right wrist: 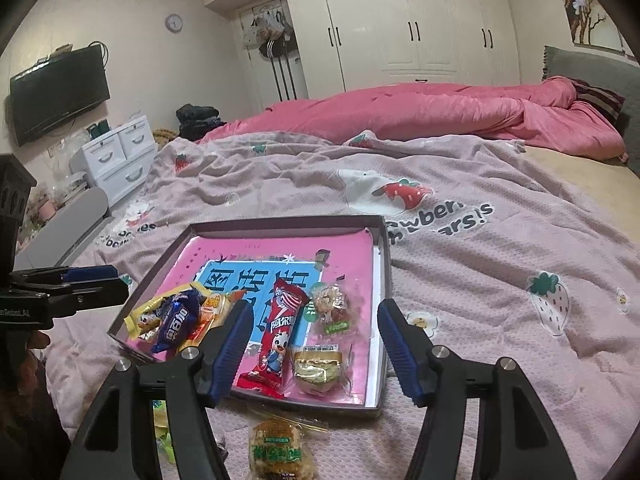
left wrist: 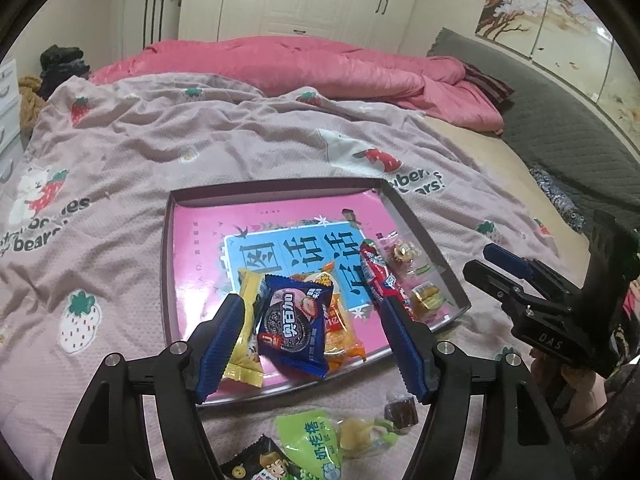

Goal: Organize snacks
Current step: 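Move both grippers back toward the green pea snack bags beside the tray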

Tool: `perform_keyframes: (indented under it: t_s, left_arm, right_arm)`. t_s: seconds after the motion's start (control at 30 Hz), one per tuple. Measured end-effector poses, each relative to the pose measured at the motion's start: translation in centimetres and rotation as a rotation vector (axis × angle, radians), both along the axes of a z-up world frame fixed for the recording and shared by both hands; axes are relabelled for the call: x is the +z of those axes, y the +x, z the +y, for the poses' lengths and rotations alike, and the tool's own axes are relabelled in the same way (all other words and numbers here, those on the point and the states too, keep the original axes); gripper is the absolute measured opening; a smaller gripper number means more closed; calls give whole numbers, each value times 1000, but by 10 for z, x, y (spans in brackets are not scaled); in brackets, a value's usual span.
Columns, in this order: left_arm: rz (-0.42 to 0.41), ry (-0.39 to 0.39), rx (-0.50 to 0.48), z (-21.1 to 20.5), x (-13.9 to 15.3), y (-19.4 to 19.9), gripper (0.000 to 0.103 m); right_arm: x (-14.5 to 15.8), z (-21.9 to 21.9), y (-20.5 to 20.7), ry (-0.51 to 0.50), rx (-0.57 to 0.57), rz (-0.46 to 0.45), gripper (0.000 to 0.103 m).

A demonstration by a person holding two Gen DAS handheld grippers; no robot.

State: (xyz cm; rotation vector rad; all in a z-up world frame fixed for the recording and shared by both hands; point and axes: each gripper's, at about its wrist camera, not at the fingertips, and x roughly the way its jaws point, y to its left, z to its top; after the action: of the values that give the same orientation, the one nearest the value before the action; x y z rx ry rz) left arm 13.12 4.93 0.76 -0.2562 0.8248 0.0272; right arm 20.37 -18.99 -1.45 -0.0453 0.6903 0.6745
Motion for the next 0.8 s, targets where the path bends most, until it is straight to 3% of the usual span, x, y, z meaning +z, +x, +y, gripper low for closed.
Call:
perform_keyframes:
  t_s: [0.53, 0.8]
  left_arm:
    - [-35, 30, 3, 1, 23, -23, 74]
    - [8, 52, -8, -6, 14, -34, 75]
  right_arm:
    - [19, -18, -15, 50, -11, -33, 69]
    - [20, -19, -30, 40, 6, -27, 70]
